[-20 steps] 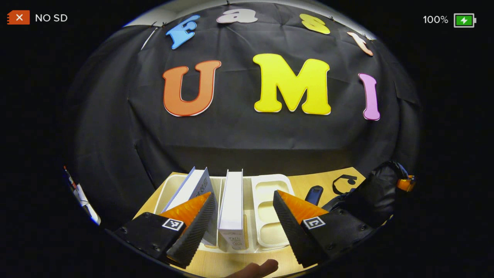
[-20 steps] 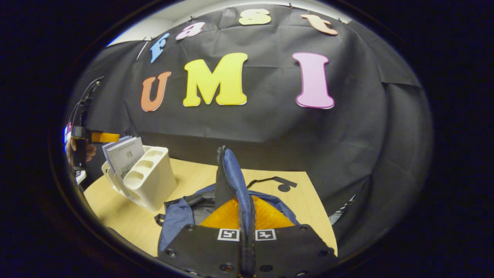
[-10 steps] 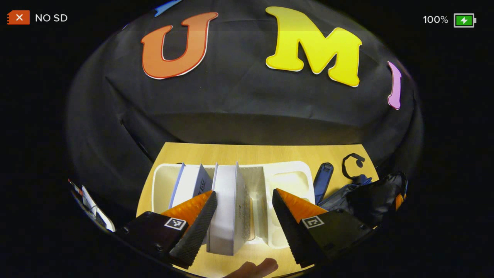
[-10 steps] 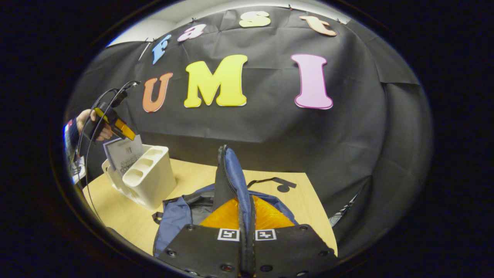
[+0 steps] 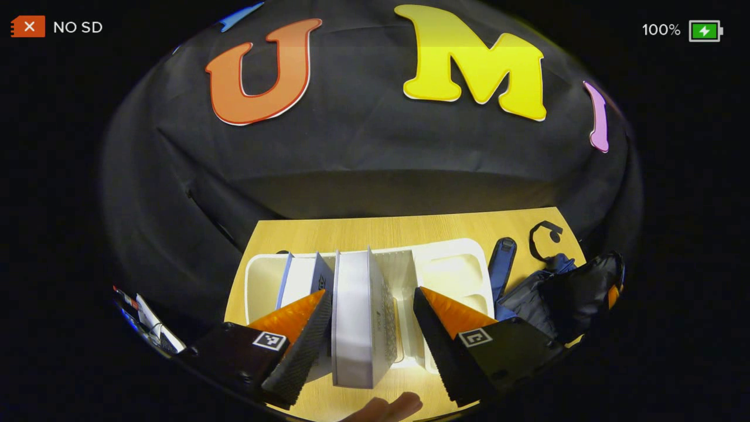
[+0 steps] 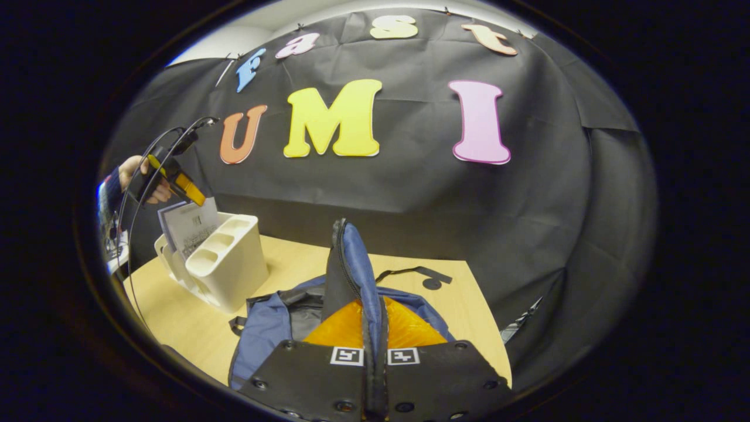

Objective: Open the schoolbag, grab two books from the bookshelf and put them into the schoolbag.

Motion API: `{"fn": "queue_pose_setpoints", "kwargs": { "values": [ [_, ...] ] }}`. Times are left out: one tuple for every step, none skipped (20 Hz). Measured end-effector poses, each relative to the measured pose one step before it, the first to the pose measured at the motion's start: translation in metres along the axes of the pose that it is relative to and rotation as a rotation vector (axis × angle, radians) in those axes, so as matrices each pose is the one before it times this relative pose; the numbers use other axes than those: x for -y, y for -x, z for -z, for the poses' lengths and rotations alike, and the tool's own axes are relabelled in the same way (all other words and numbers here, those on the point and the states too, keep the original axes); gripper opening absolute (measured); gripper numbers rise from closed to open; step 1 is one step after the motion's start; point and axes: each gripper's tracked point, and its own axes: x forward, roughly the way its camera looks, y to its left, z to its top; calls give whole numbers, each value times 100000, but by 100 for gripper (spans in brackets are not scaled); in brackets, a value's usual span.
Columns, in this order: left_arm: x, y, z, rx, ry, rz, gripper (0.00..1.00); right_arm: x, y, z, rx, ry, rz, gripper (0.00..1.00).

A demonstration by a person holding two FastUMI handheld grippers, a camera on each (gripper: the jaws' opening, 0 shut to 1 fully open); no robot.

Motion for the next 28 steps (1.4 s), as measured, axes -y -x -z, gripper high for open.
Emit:
{"fn": "queue_pose_setpoints", "kwargs": {
  "values": [
    [-217, -227, 162, -710, 180, -486, 90, 13, 31, 16, -77, -85, 93, 0],
    [-63, -186, 194, -1380, 154, 219, 90, 63, -13, 33, 138, -66, 203, 0],
    [-102, -207, 218, -1192, 263, 425, 90, 2, -6, -12, -82, -301, 25, 0],
    [168, -349, 264, -1472, 808, 736, 90, -85, -17, 52, -249, -192, -98, 0],
    [496, -344, 421, -2350, 837, 1264, 90, 52, -2, 16, -28, -195, -81, 0],
    [203, -290, 863, -3185, 368, 751, 90, 1, -87, 96, -120, 12, -59, 0],
    [264, -471, 325, -2210, 41, 633, 90, 38, -50, -1, -135, 49, 204, 0],
    [215, -494, 157, -1575, 154, 733, 89, -66, -12, 89, -78, -69, -42, 0],
    [206, -327, 176, -1108, 209, 571, 82, -77, -37, 13, -222, 32, -113, 0],
    [258, -335, 300, -1648, 309, 847, 84, 0, 2, -26, -69, 144, -71, 0],
    [129, -229, 394, -2452, -622, 696, 78, -63, -34, -22, 117, 274, -210, 0],
    [116, -327, 512, -2584, -1161, 1329, 75, -33, 63, 86, 221, 407, 48, 0],
    [-148, -220, 270, -2003, -1066, -476, 69, -32, -20, -46, 77, 456, 26, 0],
    [-196, -396, 59, -1121, -567, -720, 68, -16, -32, 145, -105, 892, -69, 0],
    [40, -173, 157, -1987, 167, -130, 68, -23, -38, -10, 9, 88, 127, 1],
    [185, 35, 214, -1055, -491, -63, 57, -105, -120, 80, -248, 125, -45, 1],
    [-20, -67, 193, -1459, -1361, -790, 49, -83, -93, 14, -168, 169, -2, 0],
    [153, 213, 285, -1355, -1013, -996, 48, -69, -128, 140, -21, 30, -79, 1],
    [166, 211, 350, -1723, -737, -1230, 47, -102, -63, 42, -22, -101, -171, 0],
    [227, 29, 225, -435, -411, -1103, 47, -50, -45, 169, -141, -105, -193, 1],
    [257, 68, 42, 101, 845, -1187, 51, -75, -78, 64, -85, -298, -166, 0],
    [162, 254, 146, 1056, 337, -1148, 46, 71, -35, 101, -218, -346, -106, 0],
    [205, 367, 168, 598, -80, -1098, 50, 102, -97, 107, -116, -456, 73, 0],
    [320, 528, 77, 1105, -203, -784, 46, 106, -1, 178, -93, -506, 45, 0],
    [254, 438, 211, 559, -903, -495, 45, 153, -75, 96, -254, -414, 224, 0],
    [-83, 523, 320, 1278, -170, -626, 45, 195, -20, 106, -219, -783, 405, 1],
    [20, 607, 33, 2623, 1386, -1617, 45, 237, -140, -46, -64, -1736, 459, 0],
    [-47, 489, 169, 1853, 165, -1820, 49, 234, -181, 229, -807, -1254, 619, 0]
  ]
}}
